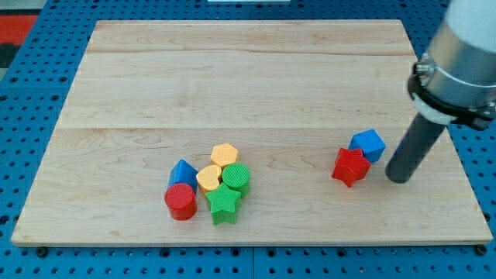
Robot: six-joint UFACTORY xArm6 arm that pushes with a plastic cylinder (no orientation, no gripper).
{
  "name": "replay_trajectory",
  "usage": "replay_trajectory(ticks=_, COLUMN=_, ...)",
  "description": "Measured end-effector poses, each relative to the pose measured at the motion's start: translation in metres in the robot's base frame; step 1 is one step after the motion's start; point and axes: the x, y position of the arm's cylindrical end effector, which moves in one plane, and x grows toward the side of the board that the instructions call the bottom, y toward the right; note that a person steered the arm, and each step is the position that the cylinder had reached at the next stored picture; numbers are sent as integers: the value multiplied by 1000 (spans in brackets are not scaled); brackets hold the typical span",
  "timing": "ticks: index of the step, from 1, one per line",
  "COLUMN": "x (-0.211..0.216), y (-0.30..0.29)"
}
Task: Push the red star into the group of blocks
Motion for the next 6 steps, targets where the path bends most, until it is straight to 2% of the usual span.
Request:
replay_trajectory(ticks=3, x=-4, y=-69)
replay_trajectory(ticks=6, x=-29, y=-86)
